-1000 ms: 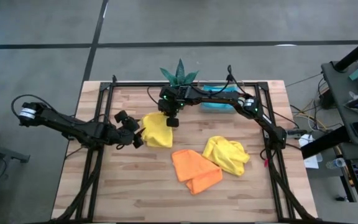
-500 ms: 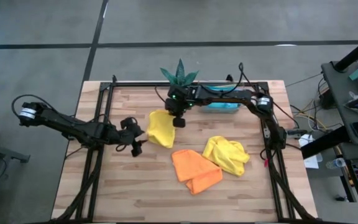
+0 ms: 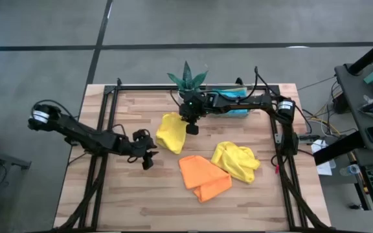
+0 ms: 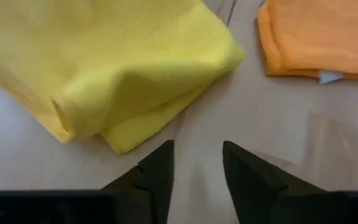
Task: Fold microfiber towels
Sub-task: Fold the left yellow microfiber towel
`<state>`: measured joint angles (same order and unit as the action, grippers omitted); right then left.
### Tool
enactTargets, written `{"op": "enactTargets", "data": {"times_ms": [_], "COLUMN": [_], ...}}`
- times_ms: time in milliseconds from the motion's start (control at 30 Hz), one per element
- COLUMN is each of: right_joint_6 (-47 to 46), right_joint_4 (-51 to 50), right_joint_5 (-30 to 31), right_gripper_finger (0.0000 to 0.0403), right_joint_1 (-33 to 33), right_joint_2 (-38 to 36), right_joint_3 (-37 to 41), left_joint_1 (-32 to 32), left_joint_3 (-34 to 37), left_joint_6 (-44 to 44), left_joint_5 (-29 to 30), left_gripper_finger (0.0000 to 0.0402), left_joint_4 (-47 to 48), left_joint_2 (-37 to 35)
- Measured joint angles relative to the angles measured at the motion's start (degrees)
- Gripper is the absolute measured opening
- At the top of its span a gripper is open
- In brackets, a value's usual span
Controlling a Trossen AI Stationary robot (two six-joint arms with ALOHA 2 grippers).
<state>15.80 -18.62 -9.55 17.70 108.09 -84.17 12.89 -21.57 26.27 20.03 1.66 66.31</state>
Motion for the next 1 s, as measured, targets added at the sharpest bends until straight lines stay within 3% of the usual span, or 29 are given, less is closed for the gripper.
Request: {"op": "enactTargets", "data": {"times_ms": [333,700,833,1000], "right_joint_6": [1.5,1.1,-1.5,-4.3], "right_joint_4": [0.1,-0.7,-2.3,-4.2], "right_joint_5": [0.7,0.6,0.6,0.7], "right_gripper_finger": [0.0011,0.0011,0.0011,0.0011], "right_joint_1": [-1.0,-3.8,-4.5,-5.0], "right_joint_2": [0.0,0.0,0.0,0.0], "right_joint_3": [0.4,0.3,0.3,0.3], "left_joint_1": [-0.1,-1.9,-2.1,-2.6], "left_joint_3": [0.2,0.2,0.1,0.6], "left_joint_6": [0.0,0.4,0.8,1.9], "left_joint_5": [13.3,15.1,16.0,17.0], "left_gripper_finger": [0.0056,0.0003,0.0001,0.0000], "left_joint_4": [-8.5,-10.7,-4.6,6.9], "left_joint_2": [11.4,18.6,17.6,11.3]}}
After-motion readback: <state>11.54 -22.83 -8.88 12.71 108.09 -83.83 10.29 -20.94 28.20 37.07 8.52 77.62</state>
